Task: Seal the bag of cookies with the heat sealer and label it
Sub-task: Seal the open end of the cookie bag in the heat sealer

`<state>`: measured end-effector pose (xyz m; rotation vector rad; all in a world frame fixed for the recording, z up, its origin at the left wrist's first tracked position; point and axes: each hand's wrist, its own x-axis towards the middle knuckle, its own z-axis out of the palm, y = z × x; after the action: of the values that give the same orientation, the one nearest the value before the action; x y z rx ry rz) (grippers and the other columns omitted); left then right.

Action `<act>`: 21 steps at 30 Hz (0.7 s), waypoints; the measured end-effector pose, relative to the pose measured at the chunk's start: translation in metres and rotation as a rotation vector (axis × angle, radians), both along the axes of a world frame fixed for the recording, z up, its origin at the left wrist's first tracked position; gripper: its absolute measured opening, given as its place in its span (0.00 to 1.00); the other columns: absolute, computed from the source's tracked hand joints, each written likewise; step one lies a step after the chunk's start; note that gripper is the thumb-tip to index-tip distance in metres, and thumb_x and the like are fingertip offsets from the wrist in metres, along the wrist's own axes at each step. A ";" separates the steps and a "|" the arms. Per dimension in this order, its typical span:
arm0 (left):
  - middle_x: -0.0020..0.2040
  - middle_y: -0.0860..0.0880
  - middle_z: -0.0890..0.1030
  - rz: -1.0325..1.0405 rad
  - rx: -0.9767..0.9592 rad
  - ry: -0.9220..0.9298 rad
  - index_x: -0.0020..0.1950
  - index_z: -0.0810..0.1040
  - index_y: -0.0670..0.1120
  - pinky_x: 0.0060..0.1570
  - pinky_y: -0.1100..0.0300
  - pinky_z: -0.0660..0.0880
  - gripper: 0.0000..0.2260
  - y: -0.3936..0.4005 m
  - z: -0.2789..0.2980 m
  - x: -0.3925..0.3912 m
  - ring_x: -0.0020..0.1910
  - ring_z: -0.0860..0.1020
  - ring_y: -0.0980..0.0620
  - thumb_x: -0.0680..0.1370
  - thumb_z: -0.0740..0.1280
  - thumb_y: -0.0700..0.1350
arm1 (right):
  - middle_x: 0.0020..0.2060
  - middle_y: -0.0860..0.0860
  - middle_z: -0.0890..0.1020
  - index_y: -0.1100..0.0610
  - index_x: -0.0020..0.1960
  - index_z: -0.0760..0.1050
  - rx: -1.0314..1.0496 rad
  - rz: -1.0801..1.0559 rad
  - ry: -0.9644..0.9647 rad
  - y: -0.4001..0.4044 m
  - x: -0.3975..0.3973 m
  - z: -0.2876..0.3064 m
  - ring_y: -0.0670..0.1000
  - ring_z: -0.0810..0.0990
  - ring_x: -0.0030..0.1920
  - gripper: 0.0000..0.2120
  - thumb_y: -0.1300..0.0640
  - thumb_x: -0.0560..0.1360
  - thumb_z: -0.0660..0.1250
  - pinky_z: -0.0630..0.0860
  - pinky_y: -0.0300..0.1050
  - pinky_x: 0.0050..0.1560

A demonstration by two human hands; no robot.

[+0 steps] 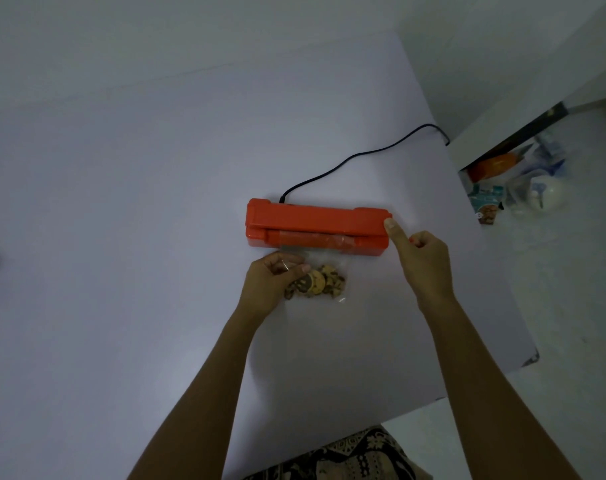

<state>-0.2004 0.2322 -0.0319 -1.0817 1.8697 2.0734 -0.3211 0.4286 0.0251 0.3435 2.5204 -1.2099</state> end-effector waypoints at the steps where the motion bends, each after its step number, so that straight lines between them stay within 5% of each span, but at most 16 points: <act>1: 0.46 0.41 0.85 0.002 0.001 -0.001 0.50 0.82 0.40 0.51 0.49 0.81 0.10 0.000 0.000 0.000 0.46 0.84 0.45 0.71 0.75 0.42 | 0.27 0.48 0.62 0.53 0.33 0.59 0.000 -0.005 -0.004 0.000 0.000 0.000 0.47 0.61 0.27 0.26 0.37 0.71 0.68 0.62 0.41 0.31; 21: 0.46 0.42 0.85 0.000 -0.018 -0.018 0.50 0.82 0.42 0.51 0.49 0.81 0.10 0.001 0.004 0.001 0.46 0.84 0.45 0.71 0.75 0.42 | 0.27 0.49 0.63 0.53 0.32 0.59 -0.010 -0.012 -0.035 0.002 -0.002 -0.001 0.48 0.62 0.28 0.28 0.33 0.68 0.69 0.64 0.45 0.33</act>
<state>-0.1995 0.2337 -0.0274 -1.1007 1.8838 2.0432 -0.3229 0.4302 0.0246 0.3738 2.4851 -1.2105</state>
